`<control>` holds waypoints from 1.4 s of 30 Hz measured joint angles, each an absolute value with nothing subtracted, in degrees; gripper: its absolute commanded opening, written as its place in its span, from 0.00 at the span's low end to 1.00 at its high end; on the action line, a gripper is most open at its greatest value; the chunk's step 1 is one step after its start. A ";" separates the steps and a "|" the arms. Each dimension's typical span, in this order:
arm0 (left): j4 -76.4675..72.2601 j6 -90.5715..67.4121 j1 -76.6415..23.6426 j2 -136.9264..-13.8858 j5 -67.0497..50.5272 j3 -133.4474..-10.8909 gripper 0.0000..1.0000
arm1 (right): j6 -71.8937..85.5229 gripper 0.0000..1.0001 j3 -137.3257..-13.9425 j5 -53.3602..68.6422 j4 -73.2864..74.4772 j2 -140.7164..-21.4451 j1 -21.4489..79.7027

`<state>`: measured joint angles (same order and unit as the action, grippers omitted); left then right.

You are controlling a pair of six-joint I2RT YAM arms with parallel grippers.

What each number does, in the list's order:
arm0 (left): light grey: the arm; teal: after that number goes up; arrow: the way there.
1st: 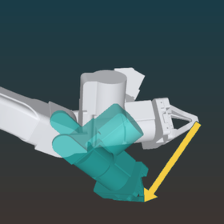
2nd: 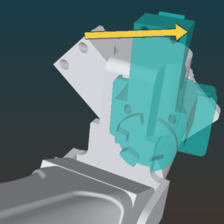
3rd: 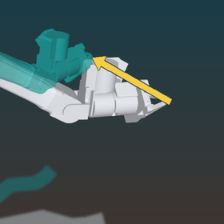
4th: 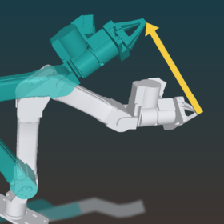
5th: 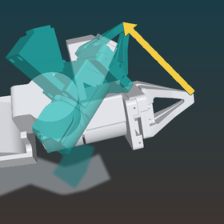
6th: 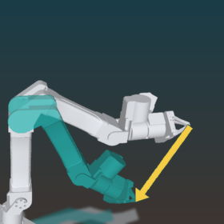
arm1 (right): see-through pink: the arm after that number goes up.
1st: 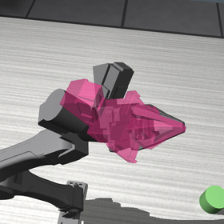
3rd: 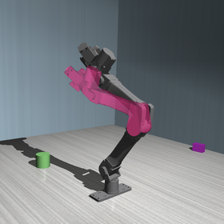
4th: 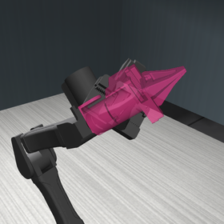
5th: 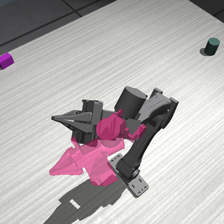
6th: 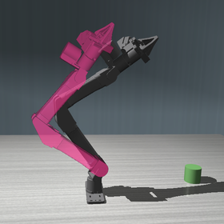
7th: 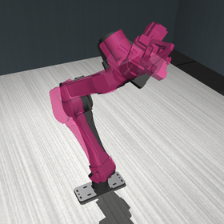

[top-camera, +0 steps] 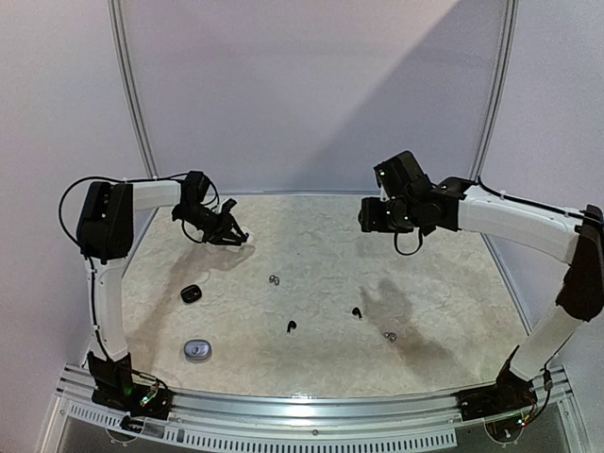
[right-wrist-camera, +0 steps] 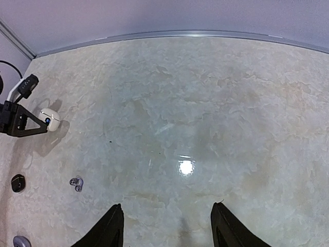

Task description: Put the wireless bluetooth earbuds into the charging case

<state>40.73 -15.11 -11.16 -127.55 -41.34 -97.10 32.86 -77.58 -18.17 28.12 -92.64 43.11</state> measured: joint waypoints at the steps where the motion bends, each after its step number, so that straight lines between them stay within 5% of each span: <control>1: 40.38 -16.53 -10.66 -128.27 -41.74 -96.84 0.00 | 32.32 0.58 -79.40 -17.63 28.56 -94.21 42.92; 4: 38.33 -20.95 -9.87 -129.32 -43.33 -96.71 0.00 | 30.89 0.58 -84.18 -16.14 29.50 -98.39 42.65; 9: 34.04 -26.44 -9.45 -130.61 -44.23 -95.70 0.38 | 29.69 0.58 -88.88 -14.44 30.15 -102.85 42.68; 18: 28.01 -33.56 -9.26 -130.21 -44.66 -90.74 0.67 | 28.75 0.58 -90.17 -14.17 31.35 -103.68 42.68; 22: 28.62 -33.65 -9.23 -126.89 -41.08 -88.86 0.96 | 28.21 0.59 -90.15 -14.20 31.70 -103.57 42.68; 27: 34.46 -28.64 -9.50 -119.35 -36.40 -87.44 0.96 | 27.73 0.69 -89.01 -14.09 31.42 -101.86 42.68; 31: 40.64 -17.43 -10.17 -109.60 -36.27 -85.82 0.95 | 26.89 0.97 -85.91 -12.05 29.19 -98.54 42.65; 36: 56.10 14.46 -16.47 -95.46 -34.87 -82.11 0.99 | 24.75 0.99 -81.80 -8.84 26.11 -95.15 43.40; 42: 69.19 44.42 -29.52 -79.44 -25.08 -61.08 0.99 | 21.47 0.99 -80.29 -8.38 25.21 -94.08 47.79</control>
<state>69.19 44.42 -29.52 -79.44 -25.08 -61.08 21.47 -80.29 -8.38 25.21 -94.08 47.79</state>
